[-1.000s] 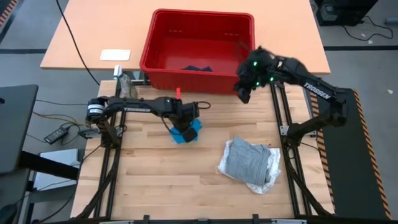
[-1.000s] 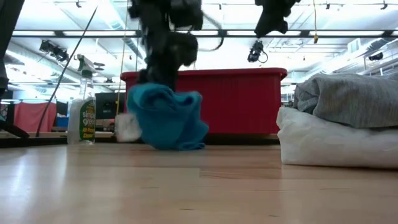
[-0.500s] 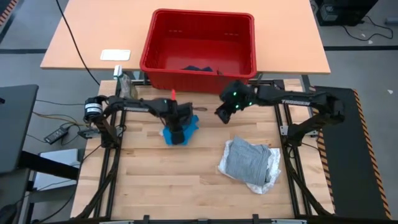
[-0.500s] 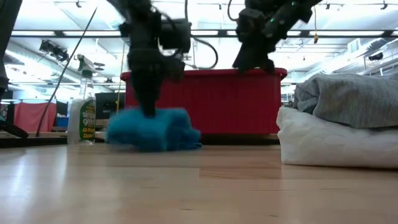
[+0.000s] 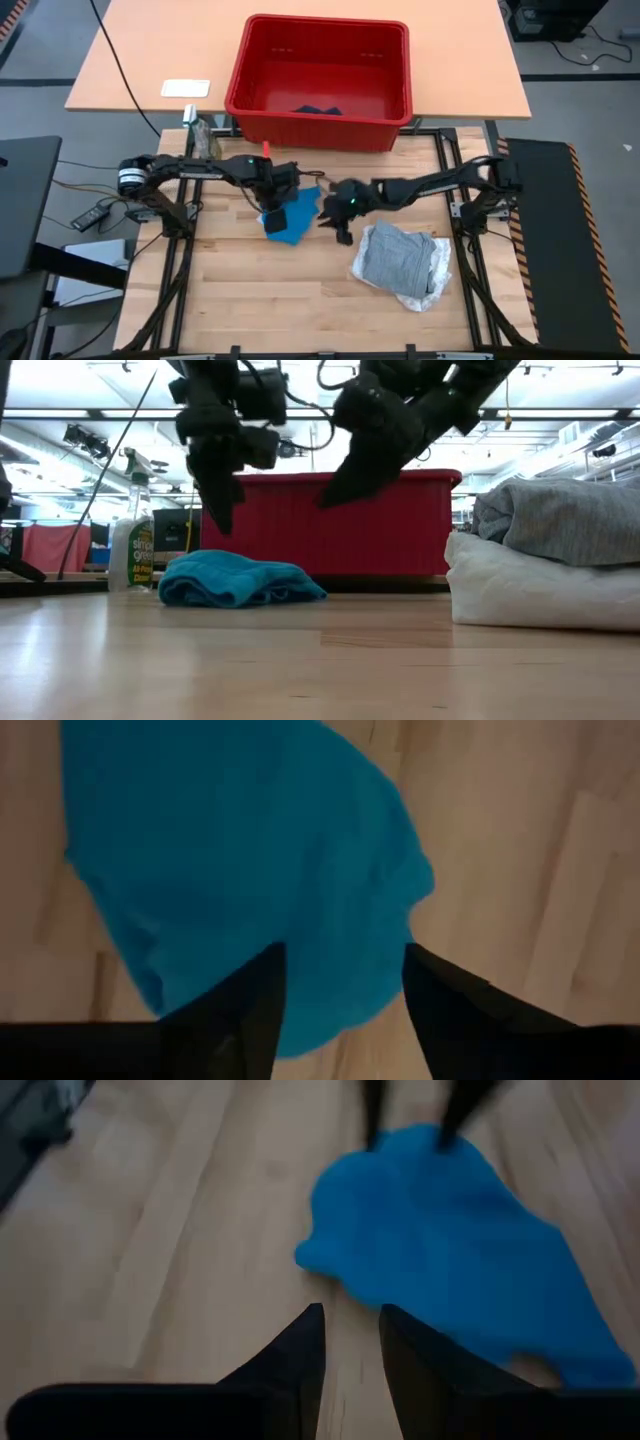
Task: Fold laundry
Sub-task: Remove the light blue shorts from the red laundry bin, then fold the light blue short on the table
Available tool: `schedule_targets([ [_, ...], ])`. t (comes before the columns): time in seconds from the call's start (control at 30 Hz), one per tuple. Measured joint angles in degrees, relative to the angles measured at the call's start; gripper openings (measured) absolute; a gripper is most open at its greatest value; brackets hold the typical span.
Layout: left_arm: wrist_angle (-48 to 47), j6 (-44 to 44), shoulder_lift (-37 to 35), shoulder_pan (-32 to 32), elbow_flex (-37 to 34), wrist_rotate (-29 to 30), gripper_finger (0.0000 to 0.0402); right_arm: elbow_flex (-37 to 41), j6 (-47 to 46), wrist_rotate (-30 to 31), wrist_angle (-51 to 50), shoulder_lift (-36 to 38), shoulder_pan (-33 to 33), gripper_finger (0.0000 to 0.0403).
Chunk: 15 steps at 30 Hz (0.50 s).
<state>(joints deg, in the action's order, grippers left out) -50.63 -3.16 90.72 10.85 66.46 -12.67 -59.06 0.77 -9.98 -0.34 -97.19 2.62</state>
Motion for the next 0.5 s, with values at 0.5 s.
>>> schedule_targets([
  [0.5,14.91,8.90,-8.39,-15.73,-20.54,12.41,0.0220,-7.49,24.58,8.85,7.51,-15.57,-4.93,0.0157],
])
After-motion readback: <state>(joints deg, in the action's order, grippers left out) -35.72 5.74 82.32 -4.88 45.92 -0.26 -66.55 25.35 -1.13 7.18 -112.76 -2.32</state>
